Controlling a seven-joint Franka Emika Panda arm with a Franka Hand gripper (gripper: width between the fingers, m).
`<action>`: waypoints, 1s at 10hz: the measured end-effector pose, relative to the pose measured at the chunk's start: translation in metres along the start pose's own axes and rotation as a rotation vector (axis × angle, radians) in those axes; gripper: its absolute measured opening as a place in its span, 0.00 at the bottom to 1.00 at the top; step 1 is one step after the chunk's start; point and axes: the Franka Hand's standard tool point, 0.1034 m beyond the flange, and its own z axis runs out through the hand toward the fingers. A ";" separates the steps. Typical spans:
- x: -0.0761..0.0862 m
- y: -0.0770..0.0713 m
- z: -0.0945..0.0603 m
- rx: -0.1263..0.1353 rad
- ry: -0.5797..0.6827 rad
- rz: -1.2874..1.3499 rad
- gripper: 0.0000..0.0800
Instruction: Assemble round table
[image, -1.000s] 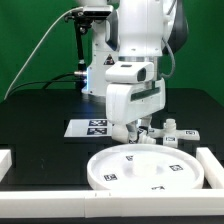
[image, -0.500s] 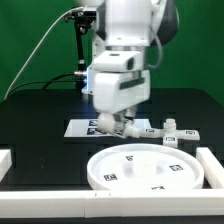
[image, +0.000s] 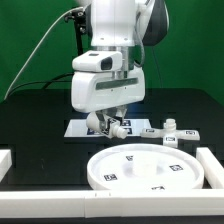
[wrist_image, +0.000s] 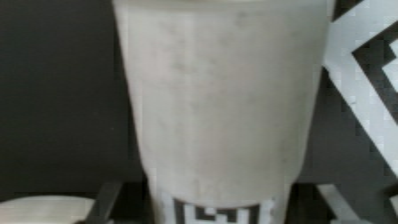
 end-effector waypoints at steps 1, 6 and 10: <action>-0.001 0.001 0.000 0.000 -0.001 -0.042 0.40; -0.037 0.011 0.013 0.044 -0.040 -0.633 0.40; -0.039 0.010 0.013 0.051 -0.043 -1.030 0.40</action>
Offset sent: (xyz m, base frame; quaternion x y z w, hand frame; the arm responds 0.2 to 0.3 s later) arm -0.0136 -0.0161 -0.0139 0.0340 0.0000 -0.4085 0.9121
